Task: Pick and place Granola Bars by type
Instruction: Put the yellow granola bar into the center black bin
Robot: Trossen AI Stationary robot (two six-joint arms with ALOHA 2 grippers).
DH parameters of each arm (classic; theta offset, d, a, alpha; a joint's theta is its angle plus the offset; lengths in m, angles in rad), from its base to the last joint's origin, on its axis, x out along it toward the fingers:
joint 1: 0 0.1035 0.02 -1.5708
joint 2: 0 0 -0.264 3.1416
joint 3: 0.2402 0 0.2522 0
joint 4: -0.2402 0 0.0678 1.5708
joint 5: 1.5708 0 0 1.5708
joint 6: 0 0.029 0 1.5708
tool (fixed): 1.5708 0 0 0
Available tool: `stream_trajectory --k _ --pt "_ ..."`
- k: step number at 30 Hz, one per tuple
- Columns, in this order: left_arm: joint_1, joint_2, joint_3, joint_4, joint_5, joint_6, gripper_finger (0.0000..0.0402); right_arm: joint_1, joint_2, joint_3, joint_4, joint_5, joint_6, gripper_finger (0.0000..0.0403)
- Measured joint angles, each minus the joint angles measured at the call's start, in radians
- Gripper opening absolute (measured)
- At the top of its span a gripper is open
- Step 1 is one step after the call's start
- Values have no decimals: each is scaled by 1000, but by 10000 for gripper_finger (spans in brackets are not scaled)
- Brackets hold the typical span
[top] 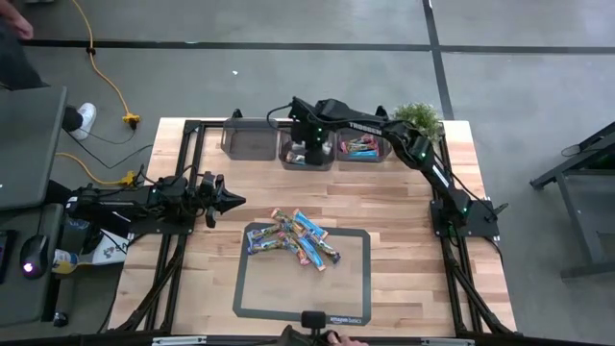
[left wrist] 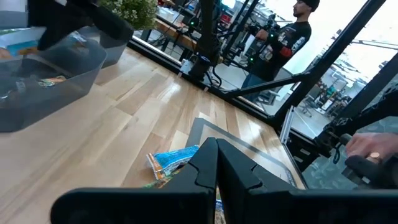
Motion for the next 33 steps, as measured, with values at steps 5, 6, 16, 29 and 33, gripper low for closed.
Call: stream_trajectory --k 5,6,16,29,33 --pt "0 0 0 0 -2 0 1 -1 0 0 37 -24 17 39" --pt "0 0 0 0 -2 0 1 -4 0 0 43 -38 27 39" --pt "0 0 0 1 -3 0 1 -11 36 0 82 -99 82 41" --pt "0 0 0 1 -2 0 1 -27 48 0 103 -106 128 46" --pt "0 0 0 1 0 0 1 -29 48 0 103 -108 128 58"
